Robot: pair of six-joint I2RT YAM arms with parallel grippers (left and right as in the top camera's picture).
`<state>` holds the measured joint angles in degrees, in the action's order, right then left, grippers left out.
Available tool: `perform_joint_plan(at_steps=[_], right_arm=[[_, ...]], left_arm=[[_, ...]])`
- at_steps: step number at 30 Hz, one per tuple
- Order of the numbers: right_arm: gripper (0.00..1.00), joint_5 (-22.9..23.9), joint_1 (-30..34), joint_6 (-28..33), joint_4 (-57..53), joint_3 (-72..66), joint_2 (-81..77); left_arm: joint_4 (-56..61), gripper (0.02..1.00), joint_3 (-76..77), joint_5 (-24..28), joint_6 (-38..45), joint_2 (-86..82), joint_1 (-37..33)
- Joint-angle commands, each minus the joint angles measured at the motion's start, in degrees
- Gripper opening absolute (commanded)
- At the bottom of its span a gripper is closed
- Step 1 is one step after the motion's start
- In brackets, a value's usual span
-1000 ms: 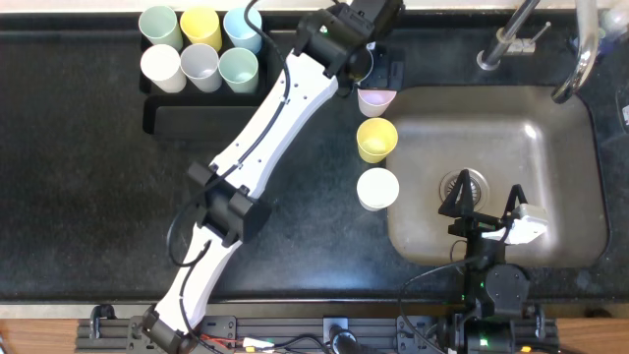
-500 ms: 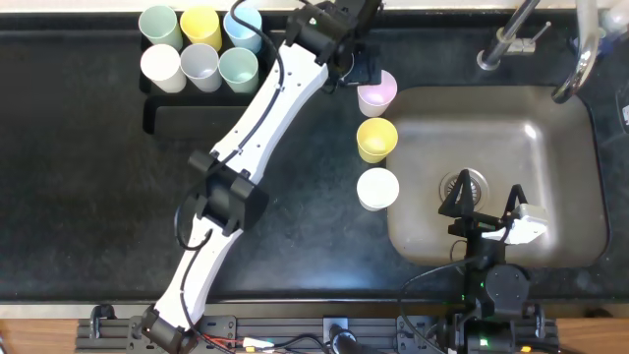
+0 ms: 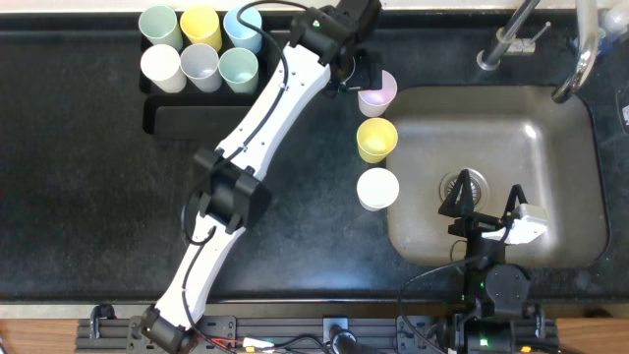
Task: Store Cups
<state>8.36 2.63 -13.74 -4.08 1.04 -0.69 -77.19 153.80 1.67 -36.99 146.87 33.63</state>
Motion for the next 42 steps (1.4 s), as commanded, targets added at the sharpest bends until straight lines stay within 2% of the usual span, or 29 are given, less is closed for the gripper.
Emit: perform_joint_plan(at_steps=[1, 10, 11, 12, 13, 14, 23, 30, 34, 38, 42], right_arm=[[0.996, 0.1, 0.3, -0.4, 0.3, -0.8, 0.5], [0.996, 0.0, 0.3, -0.4, 0.3, -0.8, 0.5], [0.996, 0.1, 0.3, -0.4, 0.3, -0.8, 0.5], [0.998, 0.1, 0.3, -0.4, 0.3, -0.8, 0.5], [0.998, 0.1, 0.3, -0.4, 0.3, -0.8, 0.5], [0.998, 0.1, 0.3, -0.4, 0.3, -0.8, 0.5], [0.998, 0.0, 0.3, -0.4, 0.3, -0.8, 0.5], [0.998, 0.1, 0.3, -0.4, 0.3, -0.8, 0.5], [0.998, 0.0, 0.3, -0.4, 0.3, -0.8, 0.5], [0.998, 0.1, 0.3, -0.4, 0.3, -0.8, 0.5], [0.998, 0.1, 0.3, -0.4, 0.3, -0.8, 0.5]], left_arm=[[0.4, 1.0, 1.2, 0.8, -1.0, 2.0, -0.2], [0.8, 1.0, 1.2, 0.8, -1.0, 2.6, -0.3], [0.8, 0.965, 1.2, 0.8, -1.0, 2.6, -0.3], [0.8, 0.693, 1.2, 0.8, -1.1, 2.6, -0.4], [0.8, 0.196, 1.2, 0.8, -1.2, 2.6, -0.4], [0.8, 0.036, 1.2, 0.8, -1.3, 2.6, -0.5], [1.8, 0.034, 1.9, 0.5, -2.1, -0.7, -2.9], [-4.1, 0.036, 1.9, -0.8, -2.6, -15.2, -11.3], [-19.3, 0.036, 1.9, -4.9, -9.9, -24.5, -19.3], [-19.9, 0.036, -1.9, -6.3, -5.7, -31.5, -25.2], [-19.9, 0.036, -12.6, -11.9, -8.0, -37.1, -29.8]])
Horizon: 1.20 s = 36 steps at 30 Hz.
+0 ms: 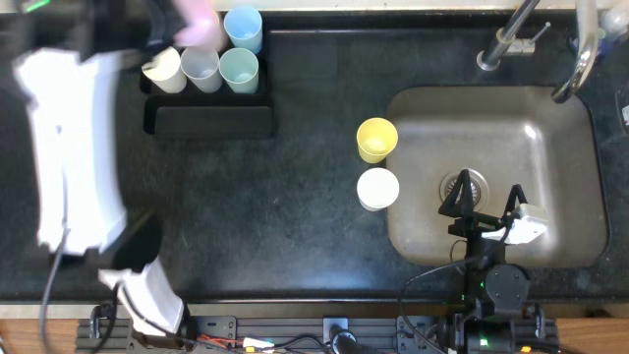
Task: Store Cups
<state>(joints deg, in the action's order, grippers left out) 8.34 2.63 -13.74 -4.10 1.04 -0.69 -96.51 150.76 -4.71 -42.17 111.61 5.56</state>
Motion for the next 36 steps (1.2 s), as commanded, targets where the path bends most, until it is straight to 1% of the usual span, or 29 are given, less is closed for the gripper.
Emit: perform_joint_plan(at_steps=[1, 4, 7, 10, 12, 16, 36], right_arm=[[0.998, 0.1, 0.3, -0.4, 0.3, -0.8, 0.5], [0.996, 0.1, 0.3, -0.4, 0.3, -0.8, 0.5], [0.996, 0.1, 0.3, -0.4, 0.3, -0.8, 0.5], [0.996, 0.1, 0.3, -0.4, 0.3, -0.8, 0.5], [0.993, 0.1, 0.3, -0.4, 0.3, -0.8, 0.5], [0.998, 0.1, 0.3, -0.4, 0.3, -0.8, 0.5], [0.996, 0.1, 0.3, -0.4, 0.3, -0.8, 0.5]], left_arm=[[-0.5, 0.036, -13.8, -5.9, -3.8, -3.1, -3.3], [1.7, 0.036, -27.0, -5.2, -6.2, -6.1, -7.8], [9.4, 0.036, -38.4, -2.2, -6.1, -7.6, -11.2], [15.2, 0.036, -45.0, 1.8, -6.1, -7.7, -13.8], [18.9, 0.036, -47.5, 2.6, -6.1, -7.7, -14.8], [22.6, 0.036, -48.7, 2.5, -6.1, -7.5, -16.0], [25.7, 0.036, -48.8, 2.0, -6.3, -2.3, -16.5]])
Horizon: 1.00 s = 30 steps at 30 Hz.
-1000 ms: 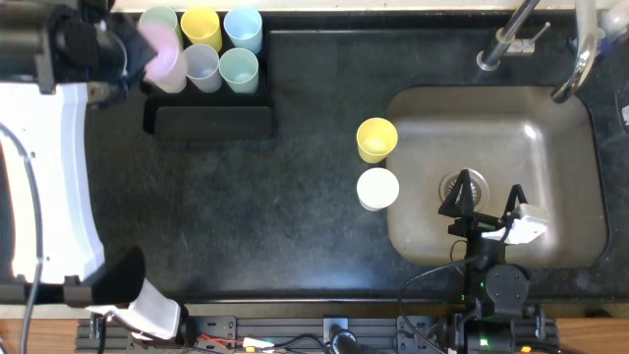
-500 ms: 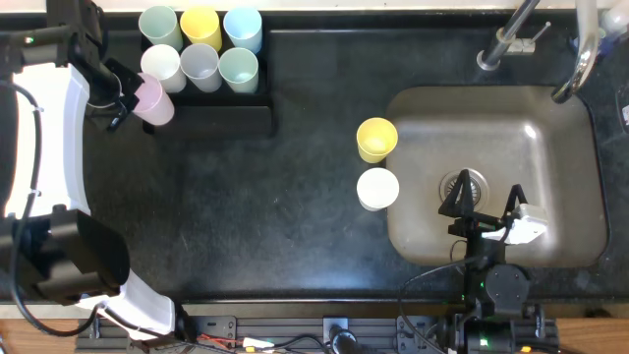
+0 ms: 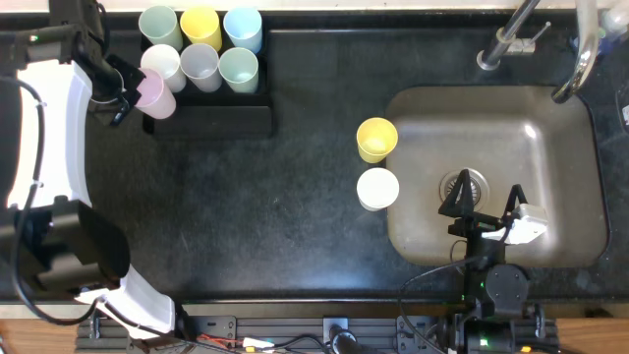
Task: Store Cups
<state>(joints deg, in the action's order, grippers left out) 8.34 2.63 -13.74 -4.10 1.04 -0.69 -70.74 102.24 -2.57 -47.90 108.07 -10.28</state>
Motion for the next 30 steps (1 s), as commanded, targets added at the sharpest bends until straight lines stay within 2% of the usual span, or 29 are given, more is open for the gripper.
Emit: perform_joint_plan(at_steps=[1, 30], right_arm=[[0.998, 0.1, 0.3, -0.4, 0.3, -0.8, 0.5], [0.998, 0.1, 0.3, -0.4, 0.3, -0.8, 0.5]], left_arm=[[0.0, 0.036, -0.2, -0.1, -0.6, 1.6, -0.6], [3.2, 0.036, -0.3, -3.8, -0.6, 7.1, 1.1]])
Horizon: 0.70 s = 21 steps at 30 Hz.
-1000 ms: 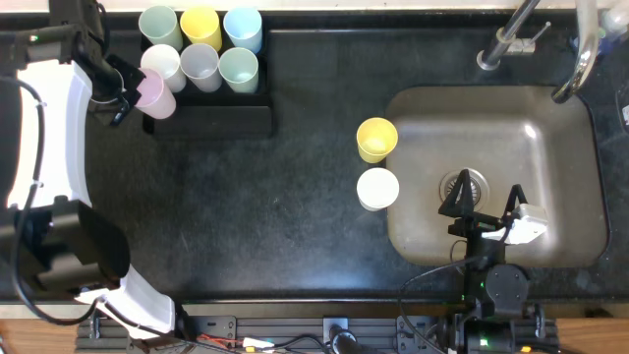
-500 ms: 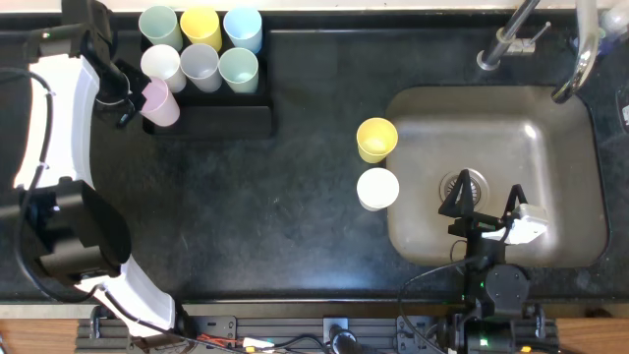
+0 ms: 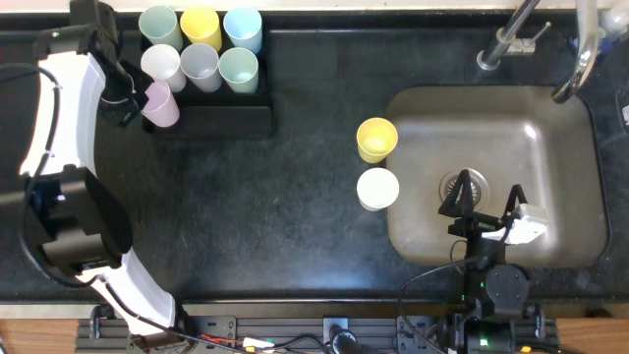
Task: Store Cups
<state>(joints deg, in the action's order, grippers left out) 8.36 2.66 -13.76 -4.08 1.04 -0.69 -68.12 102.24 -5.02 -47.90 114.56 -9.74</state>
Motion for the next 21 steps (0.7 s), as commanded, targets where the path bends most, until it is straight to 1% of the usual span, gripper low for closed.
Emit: perform_joint_plan(at_steps=[1, 6, 8, 12, 18, 19, 20, 21], right_arm=[[0.998, 0.1, 0.3, -0.4, 0.3, -0.8, 0.5], [0.996, 0.0, 0.3, -0.4, 0.3, -0.8, 0.5], [0.998, 0.0, 0.3, -0.4, 0.3, -0.8, 0.5], [0.998, 0.1, 0.3, -0.4, 0.3, -0.8, 0.5], [0.998, 0.0, 0.3, -0.4, 0.3, -0.8, 0.5], [0.996, 0.1, 0.3, -0.4, 0.3, -0.8, 0.5], [0.996, 0.0, 0.3, -0.4, 0.3, -0.8, 0.5], [0.996, 0.1, 0.3, -0.4, 0.3, -0.8, 0.5]], left_arm=[[0.6, 0.036, -0.3, -1.6, -0.6, 0.6, 0.5], [0.9, 0.036, -0.7, -1.7, -0.7, 0.8, 0.5], [1.1, 0.036, -1.8, -1.7, -2.0, 0.8, 0.5], [2.3, 0.036, -4.6, -0.9, -3.6, 0.8, 0.5], [2.5, 0.036, -4.8, -0.2, -3.6, 0.8, 0.5], [2.5, 0.121, -4.8, 0.0, -3.6, 0.8, 0.5], [2.5, 0.404, -4.8, 0.1, -3.6, 0.8, 0.5], [2.5, 0.855, -4.8, 0.3, -3.6, 0.8, 0.5]])
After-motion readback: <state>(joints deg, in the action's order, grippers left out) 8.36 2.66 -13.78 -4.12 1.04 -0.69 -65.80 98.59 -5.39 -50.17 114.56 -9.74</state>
